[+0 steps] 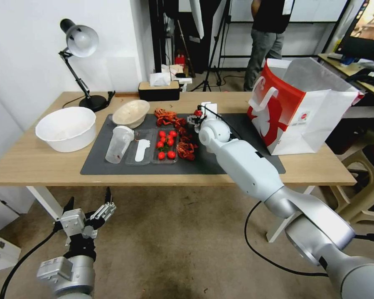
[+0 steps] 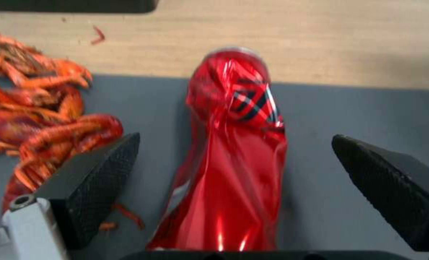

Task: Pick up the trash from the table and place it into the takeout bag.

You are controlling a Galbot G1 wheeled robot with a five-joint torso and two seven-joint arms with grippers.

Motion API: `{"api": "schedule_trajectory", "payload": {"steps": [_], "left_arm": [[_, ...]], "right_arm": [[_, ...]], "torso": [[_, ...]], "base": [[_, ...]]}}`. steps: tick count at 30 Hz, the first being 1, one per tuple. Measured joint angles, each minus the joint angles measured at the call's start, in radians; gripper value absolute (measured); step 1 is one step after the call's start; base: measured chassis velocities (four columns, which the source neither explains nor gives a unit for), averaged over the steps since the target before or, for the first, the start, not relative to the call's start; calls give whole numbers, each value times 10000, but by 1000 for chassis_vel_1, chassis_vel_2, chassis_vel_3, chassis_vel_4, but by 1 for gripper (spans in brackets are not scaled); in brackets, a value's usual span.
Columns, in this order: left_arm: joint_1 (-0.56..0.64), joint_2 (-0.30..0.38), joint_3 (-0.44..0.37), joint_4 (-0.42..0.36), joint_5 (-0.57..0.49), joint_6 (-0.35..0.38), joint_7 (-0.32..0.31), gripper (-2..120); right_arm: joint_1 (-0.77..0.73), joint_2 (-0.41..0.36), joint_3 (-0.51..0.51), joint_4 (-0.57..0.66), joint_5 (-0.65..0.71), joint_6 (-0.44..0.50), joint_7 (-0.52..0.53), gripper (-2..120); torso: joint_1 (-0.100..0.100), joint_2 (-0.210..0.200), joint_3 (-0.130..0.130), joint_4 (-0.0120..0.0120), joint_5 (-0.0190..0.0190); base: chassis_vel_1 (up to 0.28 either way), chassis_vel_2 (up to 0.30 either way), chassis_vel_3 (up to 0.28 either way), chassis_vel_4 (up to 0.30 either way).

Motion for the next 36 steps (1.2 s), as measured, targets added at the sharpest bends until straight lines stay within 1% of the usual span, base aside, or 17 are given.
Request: {"api": "schedule_trajectory", "payload": {"steps": [7, 10, 12, 13, 15, 17, 18, 19, 21, 22, 23, 24, 29, 32, 33, 35, 36], "left_arm": [[-15, 119, 7, -6, 5, 0, -7, 100], [-5, 99, 25, -66, 17, 0, -8, 100], [17, 46, 62, -125, 32, -5, -9, 100], [22, 19, 76, -134, 34, -14, -10, 100], [22, 8, 77, -135, 32, -15, -11, 100], [-5, -33, 32, -148, -48, -17, -29, 100], [-5, -33, 32, -148, -48, -17, -29, 100], [-6, -32, 19, -153, -59, -17, -34, 100], [3, -10, 7, -169, -66, -18, -43, 100], [3, -10, 7, -169, -66, -18, -43, 100], [6, -6, 7, -182, -66, -20, -46, 100], [7, -6, 8, -185, -64, -21, -47, 100], [-14, -27, 29, -188, -51, -25, -57, 100], [-8, -18, 20, -230, -49, -35, -64, 100], [-8, -18, 20, -230, -49, -35, -64, 100], [-6, -8, 12, -254, -50, -36, -67, 100], [-6, -3, 12, -278, -50, -35, -68, 100]], "right_arm": [[-2, 107, 97, -139, 185, -141, 127, 100], [-32, 104, 108, -131, 227, -149, 186, 96], [-73, 73, 108, -96, 283, -163, 212, 89], [-105, 49, 106, -78, 327, -165, 220, 82], [-116, 42, 104, -74, 356, -168, 223, 80], [-168, -26, 93, -63, 535, -223, 251, 68], [-168, -26, 93, -63, 535, -223, 251, 68], [-175, -50, 92, -64, 575, -237, 251, 65], [-187, -77, 107, -64, 638, -261, 250, 54], [-187, -77, 107, -64, 638, -261, 250, 54], [-198, -81, 124, -62, 643, -256, 249, 50], [-205, -85, 134, -56, 644, -248, 249, 48], [-276, -203, 127, 213, 619, -76, 256, 47], [-371, -678, 61, 1156, 301, 238, 251, 47], [-371, -678, 61, 1156, 301, 238, 251, 47], [-424, -1284, 46, 2172, -220, 459, 222, 47], [-436, -1789, 78, 3019, -557, 550, 212, 47]], "torso": [[1, 1, 0, 0, 0], [0, 2, 0, 0, 0], [0, 1, 0, 0, 2], [0, 2, 0, -1, 1], [0, 2, 0, 0, 1], [0, 2, 0, 0, 2], [0, 2, 0, 0, 2], [0, 1, 0, 0, 2], [0, 2, -1, -1, 2], [0, 2, -1, -1, 2], [0, 2, -1, 0, 1], [-1, 2, -1, 0, 1], [0, 2, 0, 1, 2], [0, 1, 0, 5, 3], [0, 1, 0, 5, 3], [0, 1, 1, 4, 3], [0, 1, 0, -2, 3]], "base": [[0, 0, 0, 0], [0, 0, 0, 0], [0, 0, 0, 0], [0, 0, 0, 0], [0, 0, 0, 0], [0, 0, 0, 0], [0, 0, 0, 0], [0, 0, 0, 0], [0, 0, 0, 0], [0, 0, 0, 0], [0, 0, 0, 0], [0, 0, 0, 0], [0, 0, 0, 0], [0, 0, 0, 0], [0, 0, 0, 0], [0, 0, 0, 0], [0, 0, 0, 0]]}}
